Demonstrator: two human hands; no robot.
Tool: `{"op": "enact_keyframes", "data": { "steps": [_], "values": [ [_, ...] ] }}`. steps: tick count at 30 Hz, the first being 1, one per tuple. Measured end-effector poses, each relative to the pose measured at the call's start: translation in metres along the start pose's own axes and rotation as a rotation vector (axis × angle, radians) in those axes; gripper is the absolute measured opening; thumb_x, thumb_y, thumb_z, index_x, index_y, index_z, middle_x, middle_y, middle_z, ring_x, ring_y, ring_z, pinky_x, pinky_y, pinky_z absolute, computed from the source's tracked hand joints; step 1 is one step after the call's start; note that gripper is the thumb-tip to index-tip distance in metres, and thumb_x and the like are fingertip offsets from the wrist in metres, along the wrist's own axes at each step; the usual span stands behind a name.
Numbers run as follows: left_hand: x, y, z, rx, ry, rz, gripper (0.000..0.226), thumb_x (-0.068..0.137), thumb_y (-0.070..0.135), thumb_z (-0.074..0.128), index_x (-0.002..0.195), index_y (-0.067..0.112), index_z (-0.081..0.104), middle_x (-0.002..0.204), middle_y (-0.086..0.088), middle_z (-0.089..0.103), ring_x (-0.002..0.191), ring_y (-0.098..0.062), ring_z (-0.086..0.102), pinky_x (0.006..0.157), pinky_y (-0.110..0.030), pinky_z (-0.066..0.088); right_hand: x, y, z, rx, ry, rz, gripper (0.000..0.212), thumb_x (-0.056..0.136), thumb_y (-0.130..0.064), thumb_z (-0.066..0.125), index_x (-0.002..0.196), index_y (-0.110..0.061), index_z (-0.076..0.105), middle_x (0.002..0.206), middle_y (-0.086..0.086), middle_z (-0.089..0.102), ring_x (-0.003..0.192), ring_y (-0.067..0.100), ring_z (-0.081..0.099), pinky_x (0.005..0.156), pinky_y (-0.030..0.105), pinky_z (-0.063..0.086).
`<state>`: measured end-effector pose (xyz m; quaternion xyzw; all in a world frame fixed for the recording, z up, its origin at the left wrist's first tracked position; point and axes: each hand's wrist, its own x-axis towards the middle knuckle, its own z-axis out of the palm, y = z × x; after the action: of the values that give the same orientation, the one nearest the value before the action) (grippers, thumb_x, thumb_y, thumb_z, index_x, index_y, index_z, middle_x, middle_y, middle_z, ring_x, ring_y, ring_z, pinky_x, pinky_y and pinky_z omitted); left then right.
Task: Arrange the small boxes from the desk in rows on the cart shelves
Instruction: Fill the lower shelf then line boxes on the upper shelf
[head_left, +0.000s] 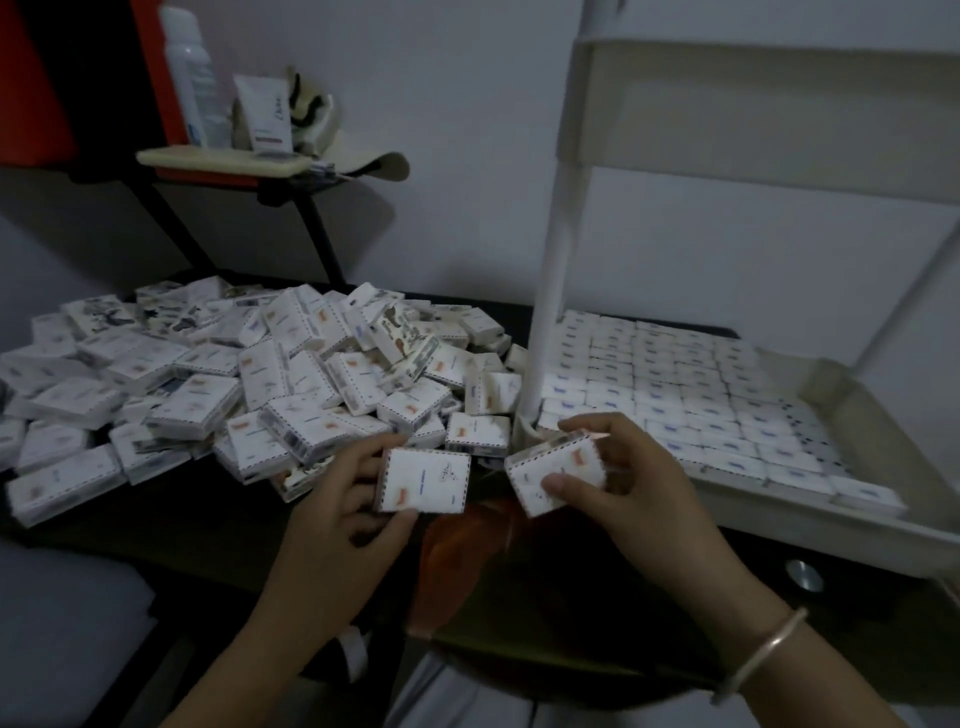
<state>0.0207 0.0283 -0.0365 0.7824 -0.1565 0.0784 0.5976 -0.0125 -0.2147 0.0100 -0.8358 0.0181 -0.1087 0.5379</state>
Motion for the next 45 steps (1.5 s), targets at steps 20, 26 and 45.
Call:
{"op": "enact_keyframes", "data": {
  "steps": [20, 26, 45],
  "values": [
    [0.09, 0.124, 0.224, -0.061, -0.352, 0.382, 0.05, 0.091, 0.009, 0.061, 0.131, 0.033, 0.047, 0.115, 0.009, 0.061, 0.104, -0.005, 0.061, 0.08, -0.02, 0.055, -0.02, 0.048, -0.189, -0.258, 0.684, -0.079, 0.07, 0.085, -0.009, 0.069, 0.141, -0.032, 0.034, 0.12, -0.011, 0.049, 0.093, -0.001, 0.055, 0.071, 0.013, 0.045],
    [0.101, 0.12, 0.272, 0.068, -0.366, 0.432, 0.033, 0.085, 0.02, 0.071, 0.113, 0.021, 0.052, 0.11, 0.006, 0.068, 0.095, -0.007, 0.063, 0.086, -0.03, 0.054, -0.02, 0.052, -0.198, -0.724, 0.766, -0.241, 0.042, 0.081, 0.0, 0.069, 0.12, -0.011, 0.056, 0.114, 0.008, 0.057, 0.101, 0.023, 0.054, 0.084, 0.026, 0.038],
    [0.085, 0.091, 0.273, 0.461, -0.506, 0.789, 0.042, 0.083, 0.007, 0.047, 0.108, 0.029, 0.073, 0.112, 0.006, 0.058, 0.11, -0.015, 0.046, 0.092, -0.03, 0.037, 0.013, 0.083, -0.199, -0.711, 0.27, -0.032, 0.035, 0.095, -0.006, 0.052, 0.126, -0.023, 0.059, 0.133, 0.002, 0.052, 0.102, 0.017, 0.056, 0.079, 0.021, 0.038]
  ]
}}
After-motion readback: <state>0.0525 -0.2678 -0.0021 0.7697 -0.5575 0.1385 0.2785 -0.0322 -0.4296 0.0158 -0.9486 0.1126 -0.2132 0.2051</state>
